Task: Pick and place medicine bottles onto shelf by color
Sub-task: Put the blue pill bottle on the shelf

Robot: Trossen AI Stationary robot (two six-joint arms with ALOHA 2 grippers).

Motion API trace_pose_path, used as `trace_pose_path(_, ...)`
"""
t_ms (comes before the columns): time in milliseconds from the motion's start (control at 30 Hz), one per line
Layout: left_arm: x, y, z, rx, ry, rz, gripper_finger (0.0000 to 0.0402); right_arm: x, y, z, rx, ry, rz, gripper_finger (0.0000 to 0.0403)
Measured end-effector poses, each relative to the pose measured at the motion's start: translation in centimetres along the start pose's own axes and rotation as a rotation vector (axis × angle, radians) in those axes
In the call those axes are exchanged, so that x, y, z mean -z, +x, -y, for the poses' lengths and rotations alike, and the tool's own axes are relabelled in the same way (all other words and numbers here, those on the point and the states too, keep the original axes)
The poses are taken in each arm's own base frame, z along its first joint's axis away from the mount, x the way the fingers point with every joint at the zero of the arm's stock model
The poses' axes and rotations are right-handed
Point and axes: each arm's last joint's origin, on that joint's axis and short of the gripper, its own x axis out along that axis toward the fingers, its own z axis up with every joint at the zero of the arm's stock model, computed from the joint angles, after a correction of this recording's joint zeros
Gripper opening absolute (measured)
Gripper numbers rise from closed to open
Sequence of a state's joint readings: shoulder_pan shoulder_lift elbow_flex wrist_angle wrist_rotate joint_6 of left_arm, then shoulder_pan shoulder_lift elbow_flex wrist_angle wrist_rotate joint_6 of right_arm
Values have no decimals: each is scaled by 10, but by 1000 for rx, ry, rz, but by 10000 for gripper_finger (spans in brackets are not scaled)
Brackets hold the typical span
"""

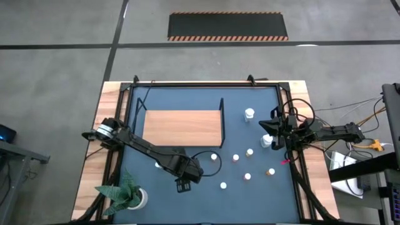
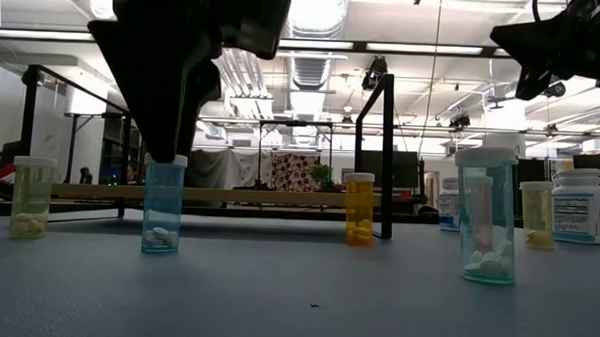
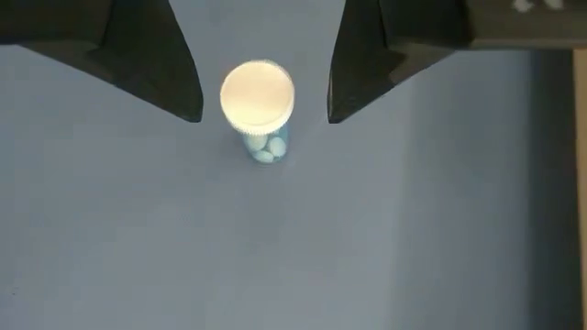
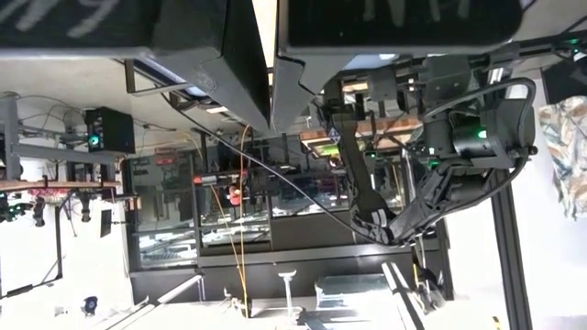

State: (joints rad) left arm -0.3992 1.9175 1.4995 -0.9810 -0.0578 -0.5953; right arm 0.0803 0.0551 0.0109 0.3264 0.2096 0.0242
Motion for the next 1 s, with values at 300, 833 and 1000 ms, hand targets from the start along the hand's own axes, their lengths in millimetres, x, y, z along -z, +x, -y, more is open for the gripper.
trace_pose_path(300, 2, 4, -1, -3, 1, -6, 189, 0, 0, 0, 0, 0, -4, 9)
trace_pose_path(833, 2, 4, 0, 29, 8, -24, 105, 1, 0, 0, 0, 0, -8, 9)
trace_pose_path(1000, 2, 4, 0, 30, 10, -23, 101, 1, 0, 0, 1, -1, -8, 9)
